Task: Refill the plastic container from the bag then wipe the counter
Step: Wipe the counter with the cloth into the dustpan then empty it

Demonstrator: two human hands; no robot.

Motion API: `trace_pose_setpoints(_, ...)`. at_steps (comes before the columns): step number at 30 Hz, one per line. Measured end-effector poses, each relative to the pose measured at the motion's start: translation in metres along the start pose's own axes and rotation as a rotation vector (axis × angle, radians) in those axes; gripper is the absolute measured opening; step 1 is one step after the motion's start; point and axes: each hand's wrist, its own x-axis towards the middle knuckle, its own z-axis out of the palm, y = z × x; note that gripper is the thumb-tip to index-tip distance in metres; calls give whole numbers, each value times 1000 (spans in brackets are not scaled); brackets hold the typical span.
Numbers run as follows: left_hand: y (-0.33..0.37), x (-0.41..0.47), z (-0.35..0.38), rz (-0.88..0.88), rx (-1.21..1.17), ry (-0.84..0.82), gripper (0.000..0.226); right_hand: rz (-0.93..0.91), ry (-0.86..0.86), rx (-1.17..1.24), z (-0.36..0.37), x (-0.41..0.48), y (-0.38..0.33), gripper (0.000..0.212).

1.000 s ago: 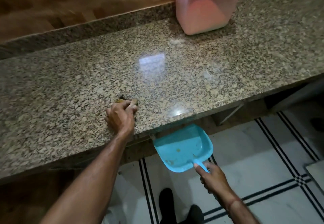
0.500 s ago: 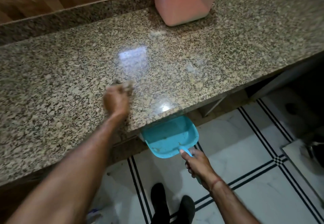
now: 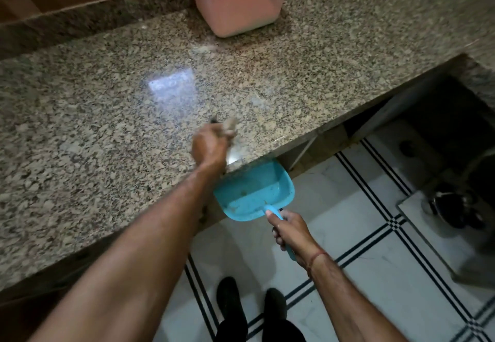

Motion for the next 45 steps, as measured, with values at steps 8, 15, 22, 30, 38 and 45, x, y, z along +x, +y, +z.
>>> trace_pose_setpoints(8, -34, 24, -37, -279, 409, 413, 35, -39, 13, -81, -42, 26, 1, 31)
trace_pose_setpoints(15, 49, -14, 103, 112, 274, 72, 27, -55, -56, -173, -96, 63, -16, 34)
trace_pose_setpoints(22, 65, 55, 33, -234, -65, 505, 24, -81, -123, -193, -164, 91, -33, 39)
trace_pose_setpoints(30, 97, 77, 145, -24, -2, 355, 19, -11, -128, -158, -184, 127, -29, 28)
trace_pose_setpoints(38, 89, 106, 92, -124, -243, 392, 24, -40, -144, -175, -186, 135, -46, 25)
trace_pose_setpoints(45, 114, 127, 121, -11, -102, 148, 27, 41, -141, -144, -178, 155, -41, 31)
